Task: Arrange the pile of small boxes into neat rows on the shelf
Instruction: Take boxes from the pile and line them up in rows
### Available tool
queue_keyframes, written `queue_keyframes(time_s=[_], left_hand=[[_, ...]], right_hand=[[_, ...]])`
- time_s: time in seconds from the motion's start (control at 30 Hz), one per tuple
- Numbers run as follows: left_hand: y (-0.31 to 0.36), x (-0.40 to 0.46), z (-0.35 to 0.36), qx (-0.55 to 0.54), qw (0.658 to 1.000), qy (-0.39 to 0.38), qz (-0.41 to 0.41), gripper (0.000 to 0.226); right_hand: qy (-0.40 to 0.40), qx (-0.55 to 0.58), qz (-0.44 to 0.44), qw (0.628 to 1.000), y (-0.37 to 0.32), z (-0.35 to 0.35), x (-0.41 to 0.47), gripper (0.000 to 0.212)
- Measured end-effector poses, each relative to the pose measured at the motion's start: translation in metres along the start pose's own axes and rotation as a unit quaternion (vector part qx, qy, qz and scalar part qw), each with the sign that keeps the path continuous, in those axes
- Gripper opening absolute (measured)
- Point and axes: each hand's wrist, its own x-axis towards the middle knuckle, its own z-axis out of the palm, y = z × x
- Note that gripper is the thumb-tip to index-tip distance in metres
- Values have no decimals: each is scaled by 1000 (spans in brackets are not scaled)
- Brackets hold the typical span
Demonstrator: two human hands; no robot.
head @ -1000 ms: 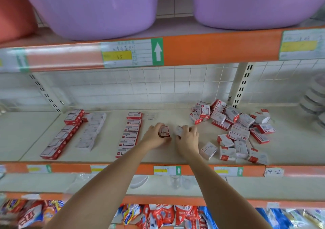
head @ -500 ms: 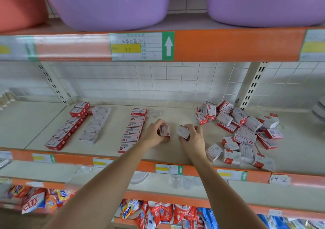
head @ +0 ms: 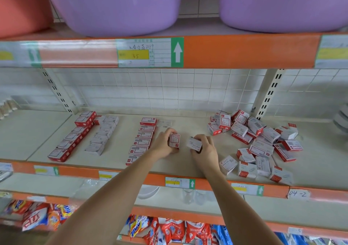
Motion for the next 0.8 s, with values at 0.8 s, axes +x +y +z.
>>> queue_keyframes(time_s=[0.8], left_hand=[[-3, -16, -67, 96, 988, 117, 42, 70]], right_hand=[[-45, -41, -52, 997, -77, 31, 33, 52]])
